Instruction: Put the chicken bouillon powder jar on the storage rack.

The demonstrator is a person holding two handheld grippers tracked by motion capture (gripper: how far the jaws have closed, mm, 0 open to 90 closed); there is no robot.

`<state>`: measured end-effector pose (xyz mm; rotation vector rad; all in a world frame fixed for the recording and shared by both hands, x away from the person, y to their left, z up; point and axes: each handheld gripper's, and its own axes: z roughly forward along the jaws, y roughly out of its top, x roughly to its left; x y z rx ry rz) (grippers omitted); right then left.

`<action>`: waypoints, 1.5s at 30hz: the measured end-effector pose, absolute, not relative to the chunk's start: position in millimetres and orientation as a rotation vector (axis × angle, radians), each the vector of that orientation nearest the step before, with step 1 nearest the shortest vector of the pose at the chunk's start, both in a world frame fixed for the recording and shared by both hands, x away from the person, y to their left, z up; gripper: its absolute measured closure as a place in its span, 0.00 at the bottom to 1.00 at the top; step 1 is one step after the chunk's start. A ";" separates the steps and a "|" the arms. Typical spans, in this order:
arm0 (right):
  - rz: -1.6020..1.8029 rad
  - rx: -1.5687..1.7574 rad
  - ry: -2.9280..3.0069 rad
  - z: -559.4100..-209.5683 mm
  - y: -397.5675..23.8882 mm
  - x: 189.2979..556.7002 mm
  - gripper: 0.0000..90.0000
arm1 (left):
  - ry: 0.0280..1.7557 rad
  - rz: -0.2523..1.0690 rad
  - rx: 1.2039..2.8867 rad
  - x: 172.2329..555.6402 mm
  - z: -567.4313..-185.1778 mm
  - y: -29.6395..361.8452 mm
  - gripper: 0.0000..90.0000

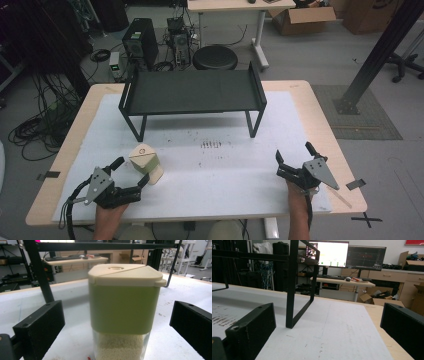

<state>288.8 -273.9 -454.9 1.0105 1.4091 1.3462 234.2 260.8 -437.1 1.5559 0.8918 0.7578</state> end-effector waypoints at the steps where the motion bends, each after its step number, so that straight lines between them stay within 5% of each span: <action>1: 1.346 1.011 1.409 -454.9 -273.9 288.8 0.00 | 0.892 0.758 1.556 234.2 -437.1 260.8 0.00; 23: 1.361 1.014 1.401 -455.0 -275.2 288.4 0.00 | 0.914 0.724 1.628 263.3 -444.9 238.7 0.06; 45: 1.362 1.014 1.400 -455.0 -275.3 288.3 0.00 | 0.893 0.691 1.607 264.7 -447.1 242.8 0.30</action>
